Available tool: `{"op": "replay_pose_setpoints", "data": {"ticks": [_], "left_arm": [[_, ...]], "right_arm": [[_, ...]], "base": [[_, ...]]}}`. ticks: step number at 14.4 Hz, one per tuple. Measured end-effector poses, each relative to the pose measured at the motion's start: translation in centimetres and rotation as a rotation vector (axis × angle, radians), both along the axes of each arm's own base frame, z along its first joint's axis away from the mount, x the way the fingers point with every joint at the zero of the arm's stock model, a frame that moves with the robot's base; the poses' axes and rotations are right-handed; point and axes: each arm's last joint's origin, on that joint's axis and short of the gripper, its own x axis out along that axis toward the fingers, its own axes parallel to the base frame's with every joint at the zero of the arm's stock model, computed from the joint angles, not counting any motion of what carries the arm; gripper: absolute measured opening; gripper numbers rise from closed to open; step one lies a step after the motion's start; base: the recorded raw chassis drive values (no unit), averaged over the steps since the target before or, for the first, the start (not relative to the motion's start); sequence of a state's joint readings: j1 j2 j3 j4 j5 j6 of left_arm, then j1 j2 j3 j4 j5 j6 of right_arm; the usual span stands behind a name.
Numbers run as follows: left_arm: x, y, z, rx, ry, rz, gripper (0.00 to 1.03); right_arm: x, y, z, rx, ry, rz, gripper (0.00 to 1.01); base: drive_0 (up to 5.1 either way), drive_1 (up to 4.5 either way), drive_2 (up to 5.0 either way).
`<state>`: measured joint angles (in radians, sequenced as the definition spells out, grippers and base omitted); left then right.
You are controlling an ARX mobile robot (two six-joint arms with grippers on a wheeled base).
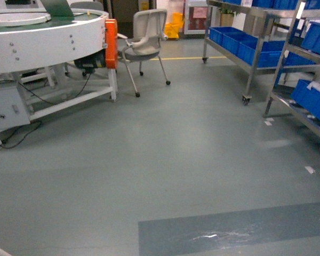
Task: Pick red block from blue box to shelf
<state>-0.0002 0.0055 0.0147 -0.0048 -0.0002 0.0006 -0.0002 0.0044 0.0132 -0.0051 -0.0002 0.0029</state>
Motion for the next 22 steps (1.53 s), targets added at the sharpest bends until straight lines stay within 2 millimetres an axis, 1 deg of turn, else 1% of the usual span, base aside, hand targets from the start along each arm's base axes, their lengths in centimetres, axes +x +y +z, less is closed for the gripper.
{"op": "replay_pose_setpoints", "data": {"ticks": [13,16,22], "left_arm": [[0.00,0.00,0.02,0.000,-0.002,0.000,0.98],[0.00,0.00,0.00,0.000,0.000,0.001,0.98],[0.00,0.00,-0.01,0.000,0.001,0.001,0.98]], "right_arm": [[0.00,0.00,0.01,0.000,-0.002,0.000,0.28],[0.00,0.00,-0.01,0.000,0.001,0.000,0.28],[0.00,0.00,0.00,0.000,0.000,0.000,0.28]], "base": [[0.0,4.36,-4.3],[1.5,5.88,-2.8],[-0.3,4.03,-4.6]]}}
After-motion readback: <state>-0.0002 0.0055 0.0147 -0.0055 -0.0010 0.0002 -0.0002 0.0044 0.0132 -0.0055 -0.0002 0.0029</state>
